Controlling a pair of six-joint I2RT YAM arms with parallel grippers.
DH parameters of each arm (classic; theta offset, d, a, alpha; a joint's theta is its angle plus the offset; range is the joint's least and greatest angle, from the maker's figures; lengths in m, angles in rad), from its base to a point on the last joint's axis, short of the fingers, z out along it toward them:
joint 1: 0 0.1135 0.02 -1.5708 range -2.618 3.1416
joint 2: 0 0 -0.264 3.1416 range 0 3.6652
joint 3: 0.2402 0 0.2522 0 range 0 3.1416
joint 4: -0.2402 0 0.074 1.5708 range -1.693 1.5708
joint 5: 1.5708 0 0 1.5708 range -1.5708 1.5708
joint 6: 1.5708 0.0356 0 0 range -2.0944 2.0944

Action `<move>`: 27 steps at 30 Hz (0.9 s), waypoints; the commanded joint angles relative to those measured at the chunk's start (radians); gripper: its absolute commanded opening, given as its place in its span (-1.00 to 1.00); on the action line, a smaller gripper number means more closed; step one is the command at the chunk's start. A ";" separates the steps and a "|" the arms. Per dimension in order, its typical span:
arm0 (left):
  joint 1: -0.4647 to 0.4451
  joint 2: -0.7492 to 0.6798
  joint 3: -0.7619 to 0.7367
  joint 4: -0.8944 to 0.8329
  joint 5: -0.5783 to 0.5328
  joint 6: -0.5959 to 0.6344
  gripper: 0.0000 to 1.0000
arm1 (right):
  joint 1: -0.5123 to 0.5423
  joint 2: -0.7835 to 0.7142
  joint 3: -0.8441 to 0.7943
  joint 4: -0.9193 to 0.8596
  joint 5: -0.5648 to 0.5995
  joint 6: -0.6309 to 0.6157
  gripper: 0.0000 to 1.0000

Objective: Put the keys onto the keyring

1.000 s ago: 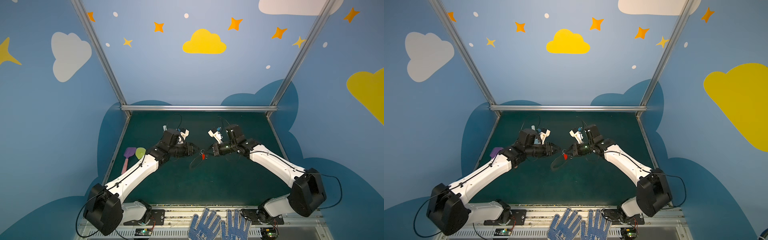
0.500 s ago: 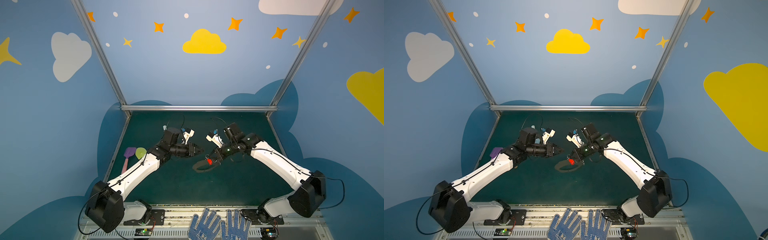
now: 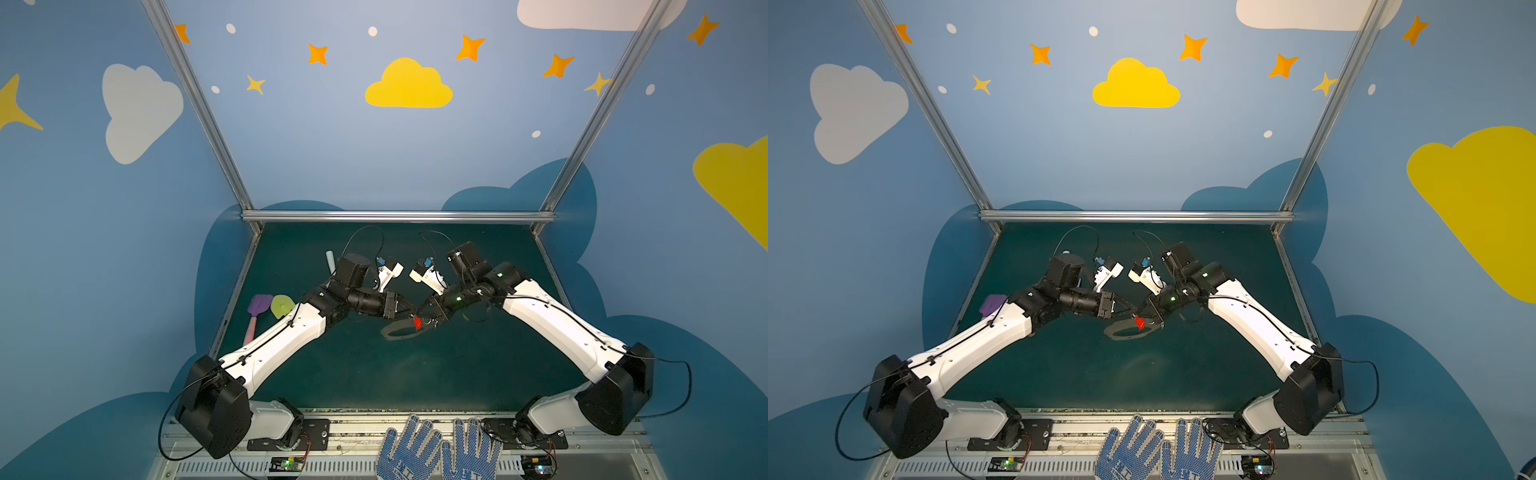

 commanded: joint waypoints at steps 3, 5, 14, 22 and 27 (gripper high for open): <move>-0.008 0.016 0.024 -0.020 0.028 0.039 -0.45 | 0.005 -0.034 0.025 0.013 -0.062 -0.025 -1.00; -0.011 0.019 0.024 -0.018 0.041 0.041 -0.55 | 0.003 -0.038 0.022 0.019 -0.072 -0.028 -1.00; -0.016 0.016 0.033 -0.060 0.009 0.070 -0.62 | 0.001 -0.059 0.012 0.042 -0.112 -0.050 -1.00; 0.015 -0.061 0.005 -0.059 -0.072 0.071 -0.32 | 0.001 -0.078 -0.011 0.045 -0.108 -0.080 -1.00; 0.028 -0.092 -0.001 -0.053 -0.081 0.077 -0.27 | -0.001 -0.079 -0.013 0.051 -0.081 -0.103 -1.00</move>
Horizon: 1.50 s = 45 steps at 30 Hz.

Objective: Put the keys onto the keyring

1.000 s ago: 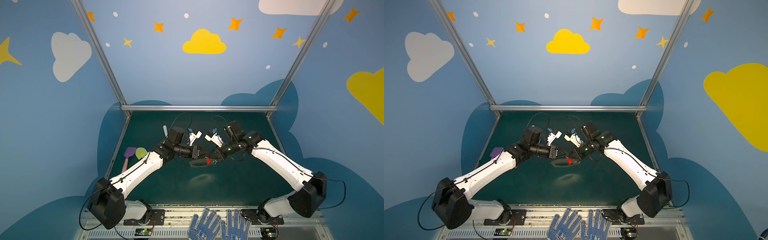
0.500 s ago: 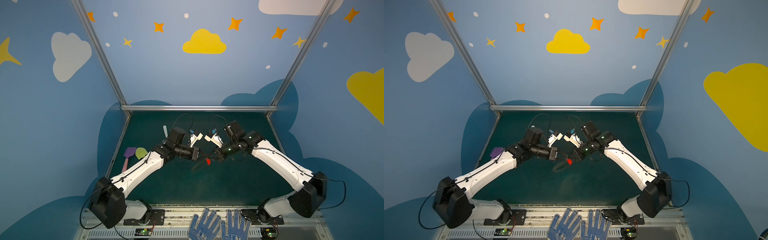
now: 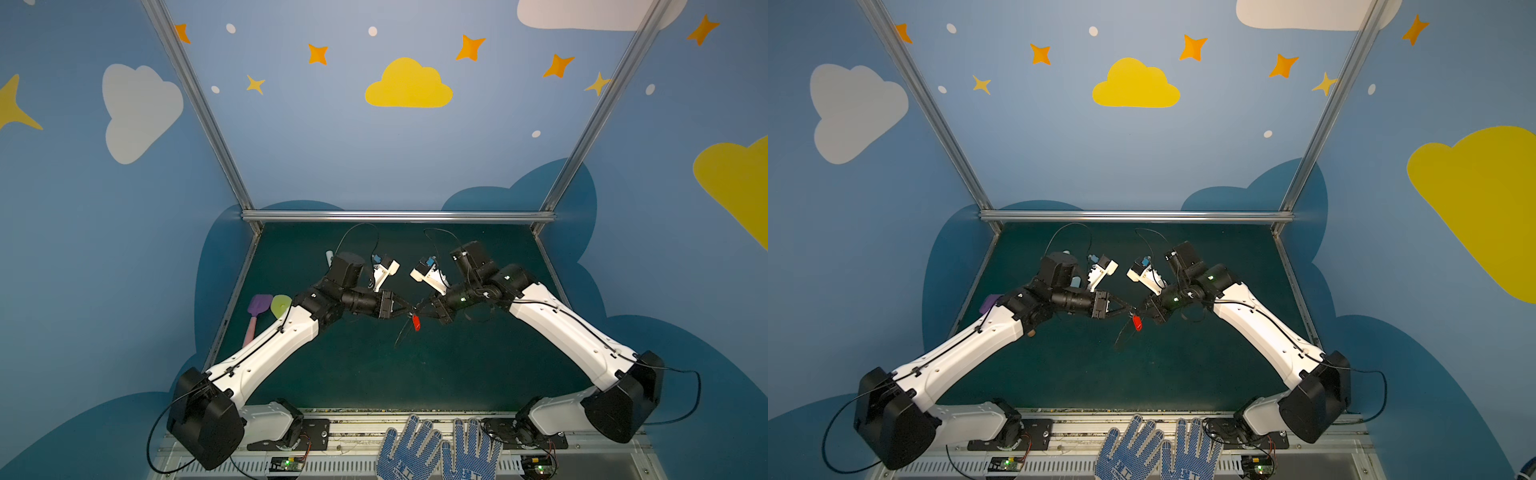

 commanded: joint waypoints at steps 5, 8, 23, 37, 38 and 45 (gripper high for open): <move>0.009 -0.019 -0.005 -0.020 -0.026 0.046 -0.24 | -0.001 -0.026 -0.002 0.011 -0.028 -0.051 -1.00; 0.008 0.000 0.002 -0.009 0.037 0.055 -0.26 | -0.002 -0.027 -0.001 0.017 -0.042 -0.050 -1.00; -0.028 0.056 0.044 -0.023 0.145 0.100 -0.53 | -0.004 -0.036 -0.014 0.033 -0.095 -0.055 -1.00; -0.046 0.033 0.061 -0.046 0.139 0.117 -0.93 | -0.004 -0.037 -0.011 0.030 -0.064 -0.048 -1.00; -0.048 0.029 0.060 -0.043 0.128 0.115 -0.93 | -0.004 -0.039 -0.010 0.032 -0.054 -0.040 -0.97; -0.048 -0.023 0.032 0.006 0.012 0.074 -0.93 | -0.020 -0.124 -0.067 0.110 0.038 0.042 -0.48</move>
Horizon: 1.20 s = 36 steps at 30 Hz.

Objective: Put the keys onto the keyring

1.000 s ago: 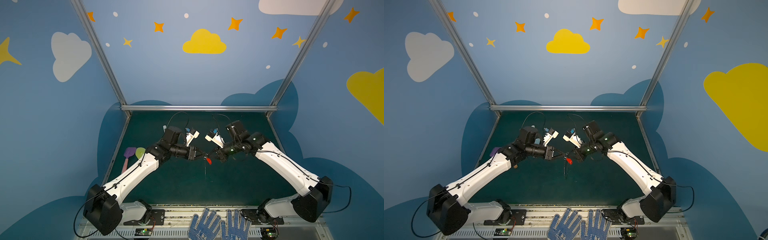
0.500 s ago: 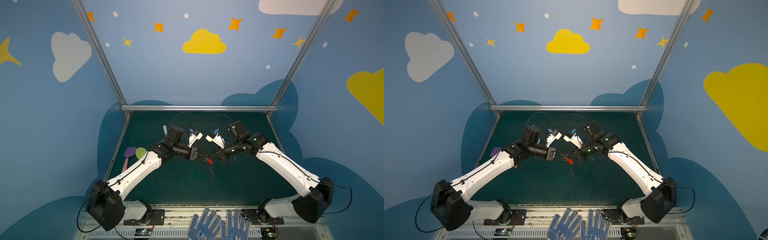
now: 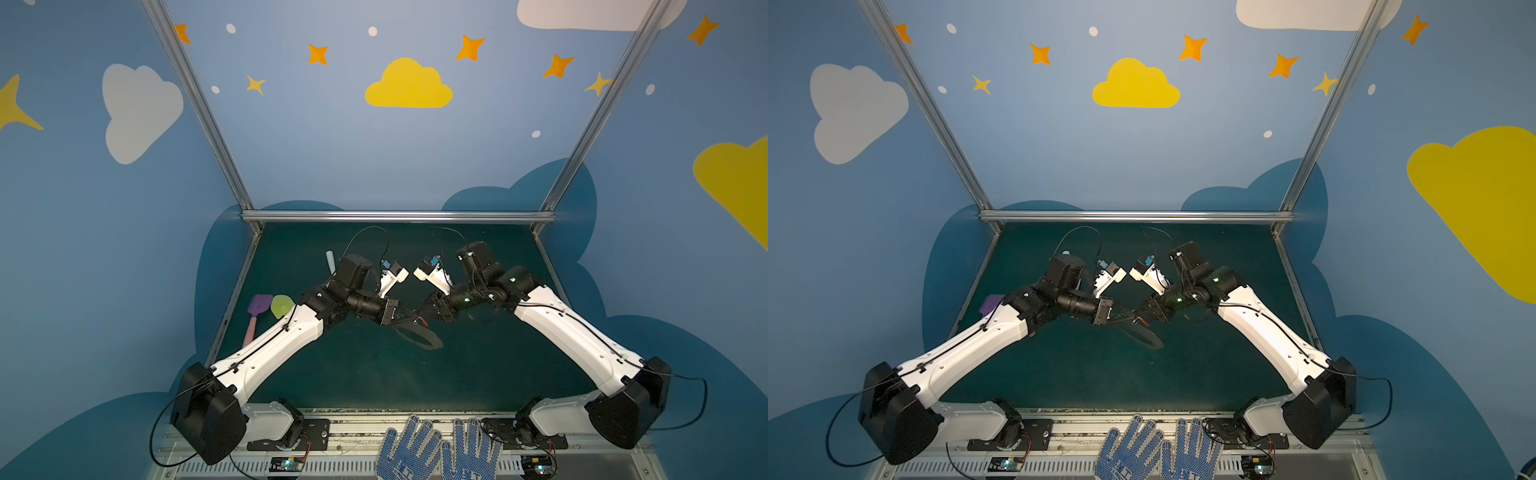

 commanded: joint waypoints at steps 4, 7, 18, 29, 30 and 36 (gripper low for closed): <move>0.001 -0.040 0.009 0.059 -0.062 -0.025 -0.93 | -0.004 -0.165 -0.135 0.184 0.046 0.103 -0.45; 0.001 -0.040 0.003 0.076 -0.065 -0.039 -0.93 | -0.004 -0.225 -0.184 0.218 0.071 0.126 -0.48; 0.000 -0.044 0.003 0.089 -0.060 -0.052 -0.93 | 0.017 -0.284 -0.298 0.354 -0.014 0.174 -0.69; 0.001 -0.049 -0.006 0.113 -0.018 -0.065 -0.93 | 0.035 -0.194 -0.262 0.380 0.092 0.221 -0.60; 0.001 -0.050 -0.008 0.116 -0.014 -0.065 -0.93 | 0.033 -0.194 -0.260 0.381 0.131 0.236 -0.59; 0.001 -0.055 -0.024 0.134 0.004 -0.071 -0.93 | 0.024 -0.249 -0.301 0.462 0.189 0.248 -0.39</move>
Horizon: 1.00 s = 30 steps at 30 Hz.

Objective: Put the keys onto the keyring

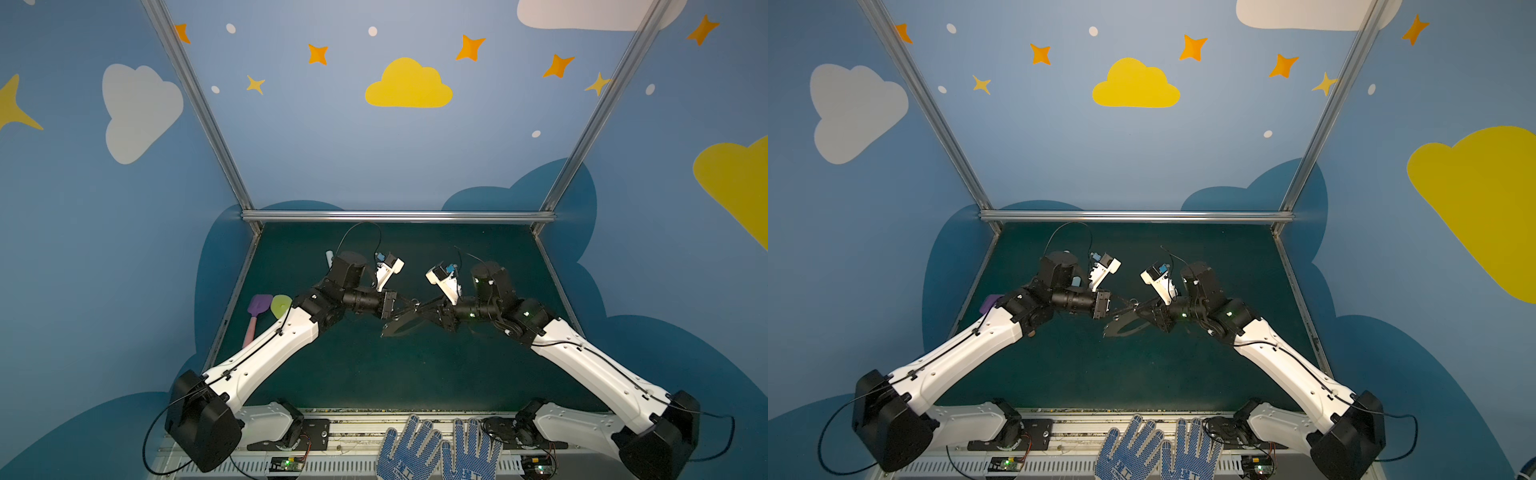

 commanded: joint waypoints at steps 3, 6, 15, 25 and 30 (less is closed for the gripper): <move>-0.003 -0.027 -0.019 0.054 0.067 -0.007 -0.93 | -0.011 -0.060 -0.022 0.097 0.072 0.014 -0.32; -0.002 -0.028 -0.020 0.062 0.075 -0.010 -0.93 | -0.013 -0.050 -0.015 0.097 0.046 0.008 -0.32; 0.021 -0.051 -0.067 0.143 0.053 -0.082 -0.93 | -0.023 -0.086 -0.053 0.085 0.100 0.019 -0.39; 0.052 -0.033 -0.093 0.266 0.118 -0.166 -0.93 | -0.062 -0.092 -0.095 0.084 0.014 0.036 -0.30; 0.063 -0.031 -0.094 0.296 0.130 -0.194 -0.93 | -0.062 -0.108 -0.136 0.133 -0.064 0.069 -0.58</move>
